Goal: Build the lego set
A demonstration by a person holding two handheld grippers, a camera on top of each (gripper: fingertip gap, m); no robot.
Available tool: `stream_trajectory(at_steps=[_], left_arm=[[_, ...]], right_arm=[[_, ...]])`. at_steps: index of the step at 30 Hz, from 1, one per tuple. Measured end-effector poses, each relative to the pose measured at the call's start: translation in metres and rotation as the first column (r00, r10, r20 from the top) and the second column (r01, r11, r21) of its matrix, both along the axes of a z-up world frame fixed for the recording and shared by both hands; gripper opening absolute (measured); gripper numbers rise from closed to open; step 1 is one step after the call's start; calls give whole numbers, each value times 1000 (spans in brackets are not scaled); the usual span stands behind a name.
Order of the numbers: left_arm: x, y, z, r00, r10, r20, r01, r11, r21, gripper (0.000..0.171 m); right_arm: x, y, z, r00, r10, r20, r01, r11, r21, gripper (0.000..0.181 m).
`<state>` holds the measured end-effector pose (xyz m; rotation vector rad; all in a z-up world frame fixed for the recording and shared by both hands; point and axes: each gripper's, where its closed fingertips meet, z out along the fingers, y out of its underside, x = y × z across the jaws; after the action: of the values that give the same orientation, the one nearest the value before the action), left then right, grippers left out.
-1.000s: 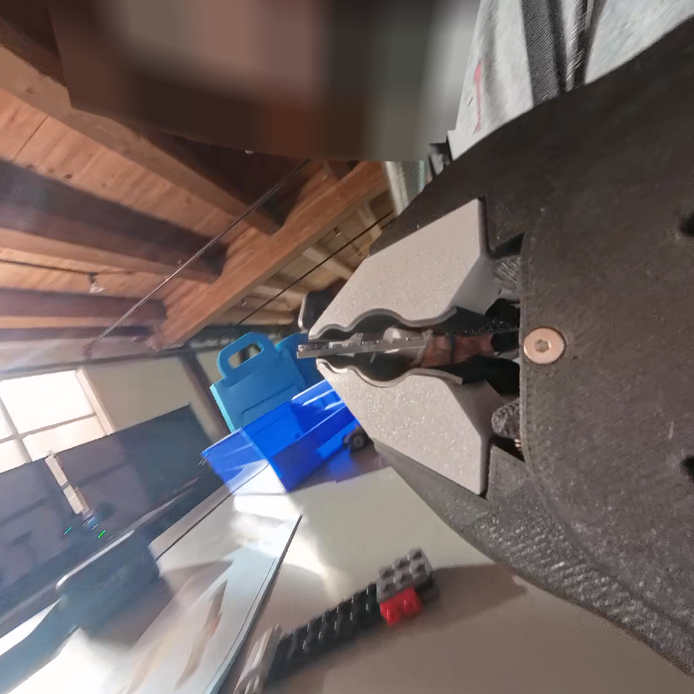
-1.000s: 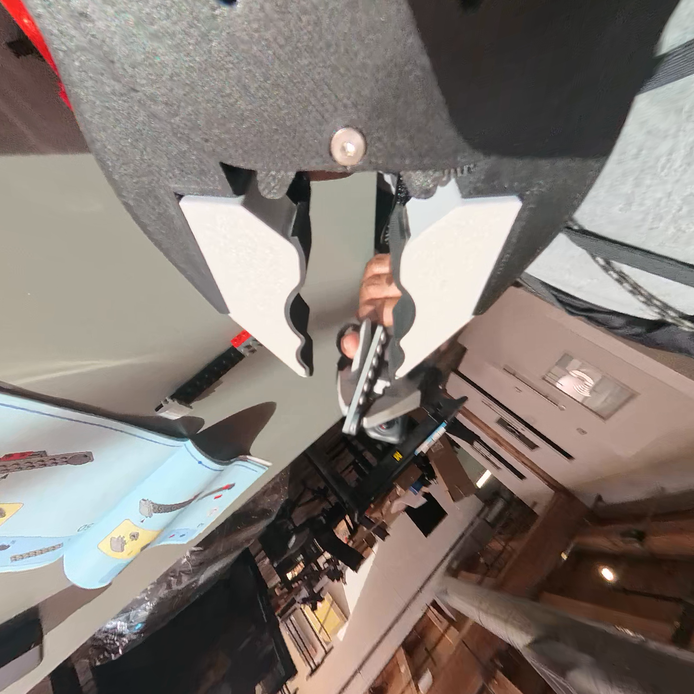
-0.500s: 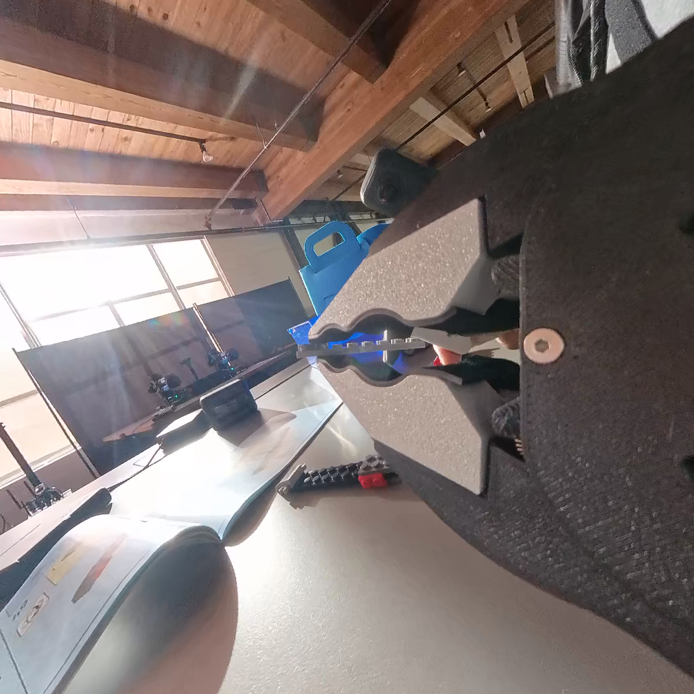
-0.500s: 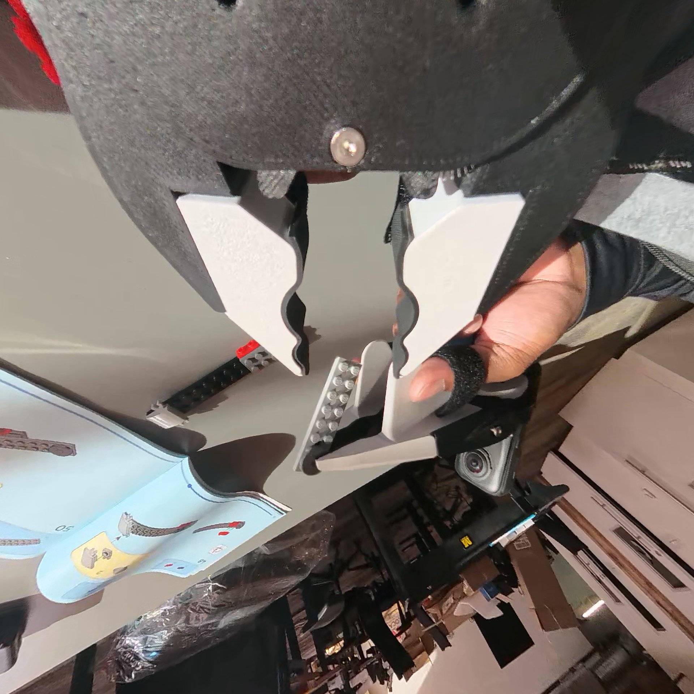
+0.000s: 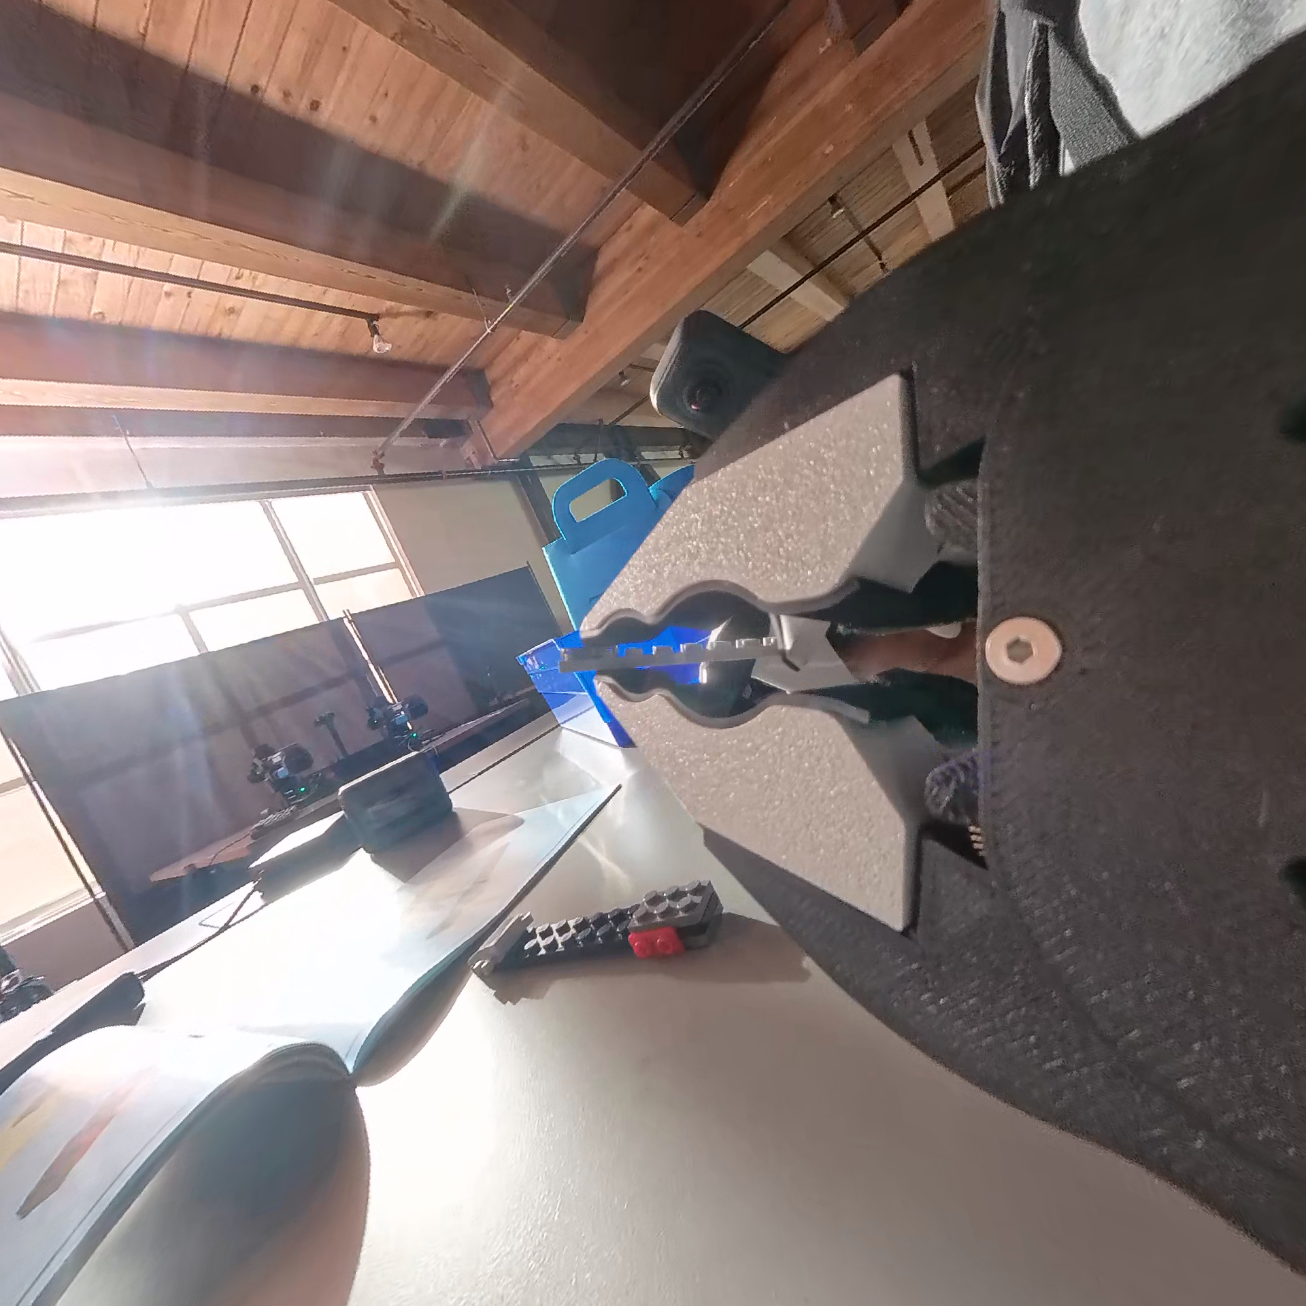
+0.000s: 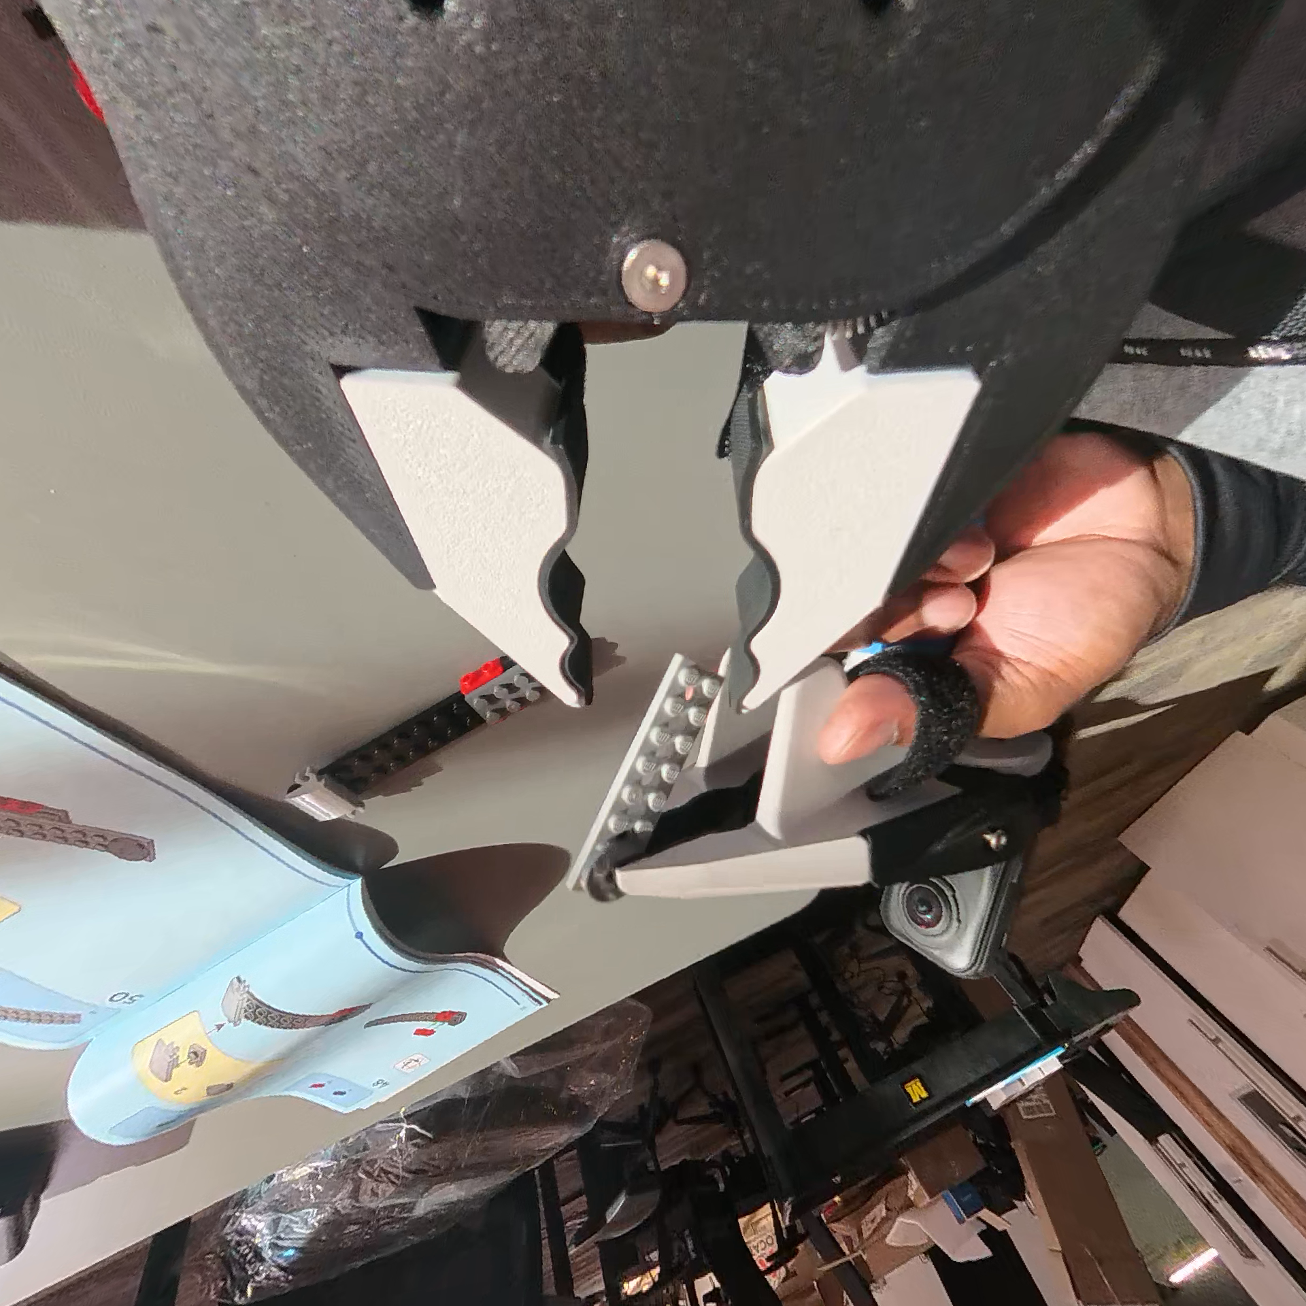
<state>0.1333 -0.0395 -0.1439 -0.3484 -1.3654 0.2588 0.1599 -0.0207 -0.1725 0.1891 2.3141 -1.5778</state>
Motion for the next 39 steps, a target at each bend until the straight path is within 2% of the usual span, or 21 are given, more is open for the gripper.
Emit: stream_trajectory(at_steps=[4,7,11,14,17,20,24,26,29,31,34,37,39], left_arm=[[2,-4,-1,1000,3,-1,-3,1000,10,7],[5,-7,0,1000,6,-5,-6,1000,15,7],[10,-9,-1,1000,-6,-20,7,999,44,7],[15,-8,1,998,-57,-37,58,998,36,7],[22,-8,3,990,-143,-17,142,987,-79,19],[30,-19,5,984,-173,39,177,946,-273,33],[39,-29,13,969,-216,119,245,800,-548,42],[42,-31,22,967,-230,109,239,678,-695,44],[51,-17,31,945,-323,56,205,448,-870,44],[54,-3,24,909,-411,68,211,314,-926,43],[53,7,5,858,-488,161,267,156,-951,44],[55,13,-10,789,-560,251,339,56,-939,43],[53,14,-17,759,-580,296,376,20,-926,39]], right_arm=[[-6,0,-2,999,-37,-16,37,999,13,31],[-11,0,-1,998,-54,-30,54,998,11,18],[-9,-1,1,999,-26,-43,27,1000,4,18],[-4,0,5,998,29,-58,-30,1000,-6,17],[0,3,10,992,101,-71,-102,995,-8,17],[-1,5,14,984,156,-91,-157,988,0,17],[2,8,16,962,240,-130,-240,971,19,17],[5,8,15,952,283,-117,-279,959,48,18],[13,9,13,933,356,-42,-352,932,89,18],[20,10,10,911,411,0,-408,904,125,18],[26,9,5,879,476,25,-473,866,164,18],[29,10,3,849,527,42,-525,830,189,18],[30,10,3,833,551,44,-548,814,190,17]])
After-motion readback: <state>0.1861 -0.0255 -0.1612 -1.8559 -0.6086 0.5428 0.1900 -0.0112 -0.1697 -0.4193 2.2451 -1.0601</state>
